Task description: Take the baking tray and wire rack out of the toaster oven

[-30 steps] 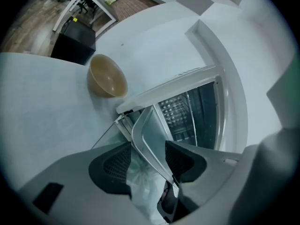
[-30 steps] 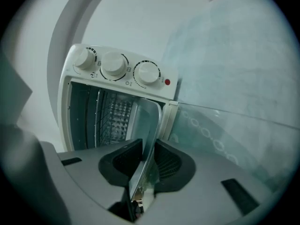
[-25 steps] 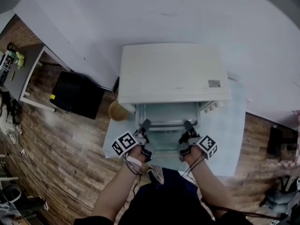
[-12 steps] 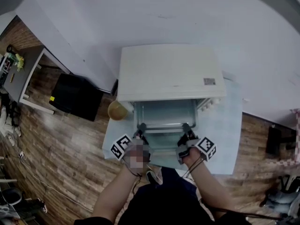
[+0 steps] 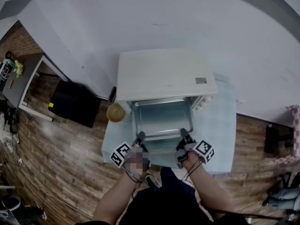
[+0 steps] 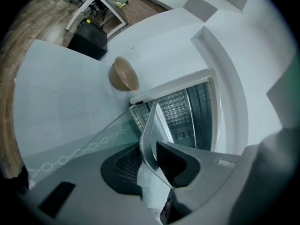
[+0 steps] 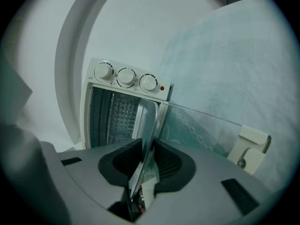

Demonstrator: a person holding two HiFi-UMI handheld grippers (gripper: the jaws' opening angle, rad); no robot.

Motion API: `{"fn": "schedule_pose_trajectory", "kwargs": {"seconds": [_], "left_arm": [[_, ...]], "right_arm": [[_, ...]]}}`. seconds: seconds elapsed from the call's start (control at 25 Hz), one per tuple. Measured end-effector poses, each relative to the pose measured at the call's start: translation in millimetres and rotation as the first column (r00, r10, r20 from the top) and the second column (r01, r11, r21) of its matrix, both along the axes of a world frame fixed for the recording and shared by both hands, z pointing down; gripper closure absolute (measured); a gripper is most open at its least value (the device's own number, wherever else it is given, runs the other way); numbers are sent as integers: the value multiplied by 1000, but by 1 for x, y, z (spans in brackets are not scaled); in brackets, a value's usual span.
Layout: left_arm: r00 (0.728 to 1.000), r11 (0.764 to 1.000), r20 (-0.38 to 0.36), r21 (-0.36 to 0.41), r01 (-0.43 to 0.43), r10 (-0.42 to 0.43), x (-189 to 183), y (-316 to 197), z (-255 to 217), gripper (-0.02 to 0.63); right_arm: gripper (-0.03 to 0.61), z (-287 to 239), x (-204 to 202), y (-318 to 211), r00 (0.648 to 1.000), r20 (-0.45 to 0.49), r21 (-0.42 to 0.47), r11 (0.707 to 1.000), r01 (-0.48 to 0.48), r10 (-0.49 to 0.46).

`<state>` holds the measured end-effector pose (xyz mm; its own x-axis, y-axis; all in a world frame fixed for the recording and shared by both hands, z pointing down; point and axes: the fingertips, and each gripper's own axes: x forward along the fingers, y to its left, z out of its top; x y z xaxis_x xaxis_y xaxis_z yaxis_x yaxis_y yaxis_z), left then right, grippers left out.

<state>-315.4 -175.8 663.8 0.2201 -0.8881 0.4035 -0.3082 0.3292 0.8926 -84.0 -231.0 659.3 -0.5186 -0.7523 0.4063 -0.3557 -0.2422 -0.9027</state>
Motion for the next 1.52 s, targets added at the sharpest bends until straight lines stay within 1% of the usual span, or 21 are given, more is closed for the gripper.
{"fn": "schedule_pose_trajectory", "kwargs": {"seconds": [0.16, 0.56, 0.8, 1.0, 1.16, 1.32, 1.52], "left_arm": [[1000, 1000, -6, 3, 3, -3, 3, 13, -4, 518], [1000, 999, 11, 31, -21, 21, 8, 40, -19, 520], [999, 998, 8, 45, -41, 41, 6, 64, -27, 518], [998, 996, -3, 64, -60, 61, 7, 86, -36, 518], [997, 994, -11, 79, -78, 79, 8, 102, -42, 518], [992, 988, -21, 93, -120, 122, 22, 112, -45, 518], [978, 976, -38, 90, -200, 204, 62, 120, -42, 518]], "right_arm": [[489, -1, 3, 13, 1000, 9, 2, 1000, 3, -3], [488, -12, 8, 45, 1000, 21, 19, 1000, -4, 3], [488, -24, 8, 73, 1000, 13, 30, 999, -17, 16], [488, -37, 9, 95, 1000, 2, 66, 998, -26, 26], [488, -44, 12, 116, 999, -11, 77, 996, -44, 45], [488, -48, 27, 136, 996, -16, 81, 993, -83, 85], [488, -48, 67, 158, 987, -17, 82, 984, -158, 160]]}}
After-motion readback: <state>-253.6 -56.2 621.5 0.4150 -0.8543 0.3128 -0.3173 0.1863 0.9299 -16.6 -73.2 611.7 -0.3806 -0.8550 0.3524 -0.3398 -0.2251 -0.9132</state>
